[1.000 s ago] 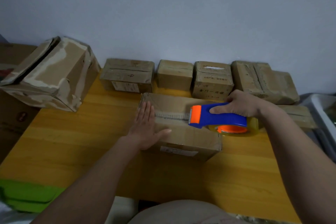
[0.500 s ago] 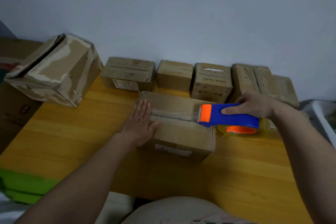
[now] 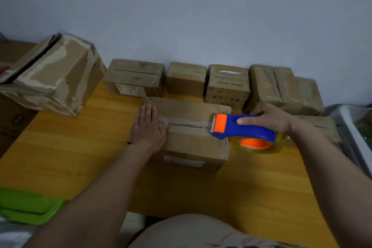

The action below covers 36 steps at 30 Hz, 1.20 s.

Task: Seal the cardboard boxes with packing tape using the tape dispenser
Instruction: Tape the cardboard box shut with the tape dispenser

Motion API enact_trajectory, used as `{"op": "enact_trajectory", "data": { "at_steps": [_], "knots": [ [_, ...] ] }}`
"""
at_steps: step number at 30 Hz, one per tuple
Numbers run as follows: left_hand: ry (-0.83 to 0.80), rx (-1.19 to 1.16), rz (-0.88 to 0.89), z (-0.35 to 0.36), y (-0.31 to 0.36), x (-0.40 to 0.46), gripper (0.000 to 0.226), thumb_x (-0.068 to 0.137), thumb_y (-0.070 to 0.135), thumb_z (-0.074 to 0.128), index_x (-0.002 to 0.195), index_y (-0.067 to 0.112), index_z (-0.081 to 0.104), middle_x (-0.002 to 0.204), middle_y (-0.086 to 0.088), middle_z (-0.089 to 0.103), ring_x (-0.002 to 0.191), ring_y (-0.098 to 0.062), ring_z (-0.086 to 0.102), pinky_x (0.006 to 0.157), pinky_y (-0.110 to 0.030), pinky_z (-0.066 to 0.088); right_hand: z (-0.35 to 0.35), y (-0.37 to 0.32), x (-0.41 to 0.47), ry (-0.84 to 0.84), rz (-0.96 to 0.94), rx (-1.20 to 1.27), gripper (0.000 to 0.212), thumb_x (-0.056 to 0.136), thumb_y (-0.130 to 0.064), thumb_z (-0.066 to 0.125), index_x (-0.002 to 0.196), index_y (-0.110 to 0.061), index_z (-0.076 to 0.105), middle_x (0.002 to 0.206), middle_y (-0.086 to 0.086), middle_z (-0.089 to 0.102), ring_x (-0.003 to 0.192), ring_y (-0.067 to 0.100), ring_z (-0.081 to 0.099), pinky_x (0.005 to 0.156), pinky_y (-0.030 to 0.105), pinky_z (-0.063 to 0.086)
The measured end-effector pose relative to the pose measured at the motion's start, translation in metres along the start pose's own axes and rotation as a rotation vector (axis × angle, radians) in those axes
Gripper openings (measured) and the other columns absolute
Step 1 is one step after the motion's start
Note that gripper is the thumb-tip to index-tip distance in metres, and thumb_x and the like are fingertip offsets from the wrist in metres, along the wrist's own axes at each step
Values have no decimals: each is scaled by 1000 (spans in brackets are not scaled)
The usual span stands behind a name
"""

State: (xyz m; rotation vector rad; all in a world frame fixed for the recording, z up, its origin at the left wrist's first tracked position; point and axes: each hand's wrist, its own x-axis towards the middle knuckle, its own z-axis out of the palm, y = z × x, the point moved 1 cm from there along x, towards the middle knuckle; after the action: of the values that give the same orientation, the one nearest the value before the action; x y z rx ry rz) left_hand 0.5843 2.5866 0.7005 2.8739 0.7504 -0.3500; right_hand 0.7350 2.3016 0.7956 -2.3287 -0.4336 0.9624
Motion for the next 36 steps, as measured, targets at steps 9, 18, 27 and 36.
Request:
{"op": "enact_trajectory", "data": {
  "at_steps": [9, 18, 27, 36],
  "knots": [
    [0, 19, -33, -2, 4, -2, 70, 100, 52, 6, 150, 8, -18, 159, -7, -24, 146, -18, -22, 120, -34, -11, -28, 6, 10, -74, -70, 14, 41, 58, -49, 75, 77, -13, 74, 74, 4, 74, 65, 14, 69, 61, 25, 52],
    [-4, 24, -58, -2, 5, -3, 75, 99, 56, 6, 150, 8, -19, 159, -6, -24, 146, -17, -22, 120, -34, -9, -50, 19, 15, -136, -35, -118, 38, 66, -46, 75, 85, -13, 74, 74, -1, 74, 68, 11, 70, 61, 23, 51],
    [-9, 28, -62, -1, 5, -2, 76, 98, 57, 7, 150, 8, -21, 158, -5, -26, 145, -16, -23, 120, -33, -10, -51, 56, 5, -162, 77, -24, 55, 64, -59, 79, 91, -12, 72, 78, 3, 75, 68, 15, 71, 59, 23, 51],
    [-24, 2, -76, -5, 5, -4, 79, 97, 59, 9, 150, 9, -21, 158, -4, -26, 146, -14, -23, 120, -32, -9, -63, 68, 1, -210, 97, -58, 95, 21, -80, 76, 92, -17, 73, 84, 3, 75, 72, 17, 71, 65, 28, 52]
  ]
}}
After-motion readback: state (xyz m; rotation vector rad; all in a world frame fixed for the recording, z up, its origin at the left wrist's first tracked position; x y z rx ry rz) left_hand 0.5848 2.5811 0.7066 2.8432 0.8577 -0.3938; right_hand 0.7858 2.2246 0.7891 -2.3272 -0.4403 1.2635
